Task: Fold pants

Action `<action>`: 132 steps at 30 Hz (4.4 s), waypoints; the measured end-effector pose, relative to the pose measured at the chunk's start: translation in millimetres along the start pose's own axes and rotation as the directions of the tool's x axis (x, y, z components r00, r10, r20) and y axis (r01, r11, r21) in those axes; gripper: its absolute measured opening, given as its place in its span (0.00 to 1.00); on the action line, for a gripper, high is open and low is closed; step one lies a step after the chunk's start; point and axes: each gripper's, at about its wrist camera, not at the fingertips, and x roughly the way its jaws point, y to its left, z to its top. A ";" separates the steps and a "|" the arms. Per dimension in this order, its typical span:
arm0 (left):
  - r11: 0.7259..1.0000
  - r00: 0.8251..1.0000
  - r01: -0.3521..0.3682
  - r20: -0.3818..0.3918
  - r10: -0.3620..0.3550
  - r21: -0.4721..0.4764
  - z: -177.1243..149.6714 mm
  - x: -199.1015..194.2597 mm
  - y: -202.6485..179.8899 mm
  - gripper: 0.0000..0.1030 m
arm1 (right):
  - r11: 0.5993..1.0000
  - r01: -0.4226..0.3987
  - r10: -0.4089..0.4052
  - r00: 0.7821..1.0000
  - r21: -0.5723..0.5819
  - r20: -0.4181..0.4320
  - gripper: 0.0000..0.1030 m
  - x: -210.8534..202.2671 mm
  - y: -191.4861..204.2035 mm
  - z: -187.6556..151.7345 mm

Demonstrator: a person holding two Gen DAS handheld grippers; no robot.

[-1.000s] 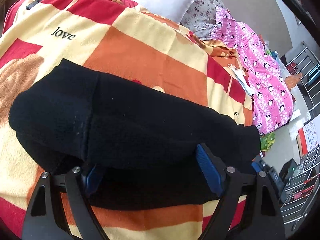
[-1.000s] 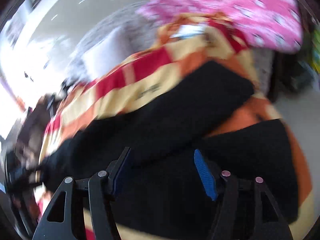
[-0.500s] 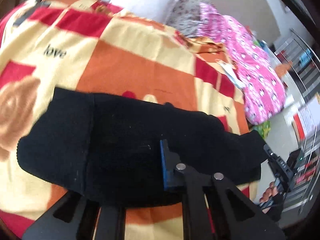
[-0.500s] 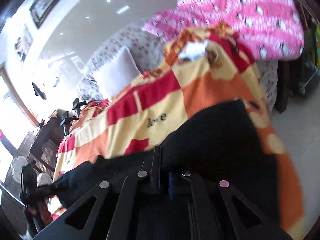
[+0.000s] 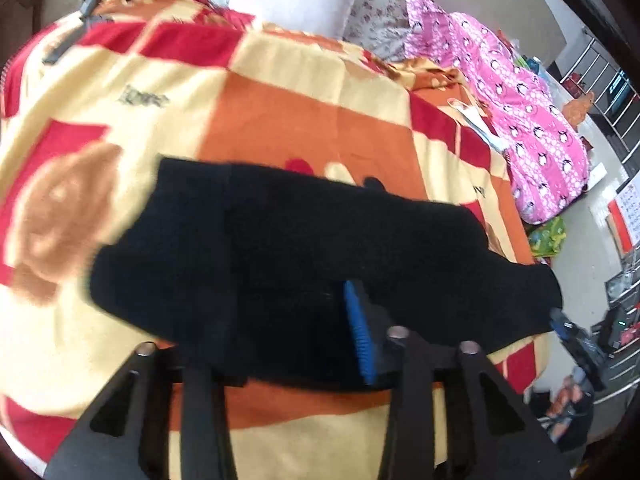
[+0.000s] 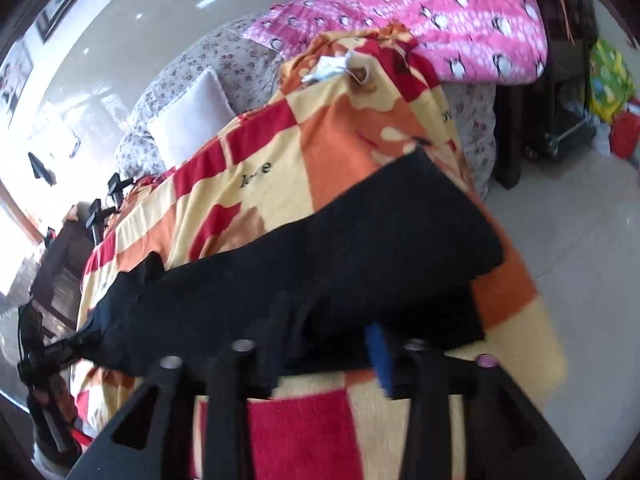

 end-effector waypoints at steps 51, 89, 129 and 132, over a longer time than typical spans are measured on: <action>0.946 0.957 -0.282 0.115 0.265 0.163 -0.1 9.3 -7.3 0.71 | 0.835 -0.279 0.156 0.946 -0.473 -0.283 0.55 126.5 254.2 -51.9; 0.924 0.980 -0.197 0.082 0.180 0.328 10.3 60.1 -112.8 0.72 | 0.954 -0.091 0.048 0.987 -0.286 -0.155 0.64 84.4 130.0 -11.1; 0.856 0.998 -0.069 0.027 0.065 0.513 -2.3 96.7 -255.7 0.76 | 0.865 0.377 -0.372 0.925 -0.331 0.079 0.71 8.7 41.2 6.7; 0.853 0.998 -0.062 0.019 0.061 0.518 -5.1 99.1 -261.1 0.76 | 0.859 0.402 -0.396 0.914 -0.318 0.087 0.71 3.7 32.6 7.2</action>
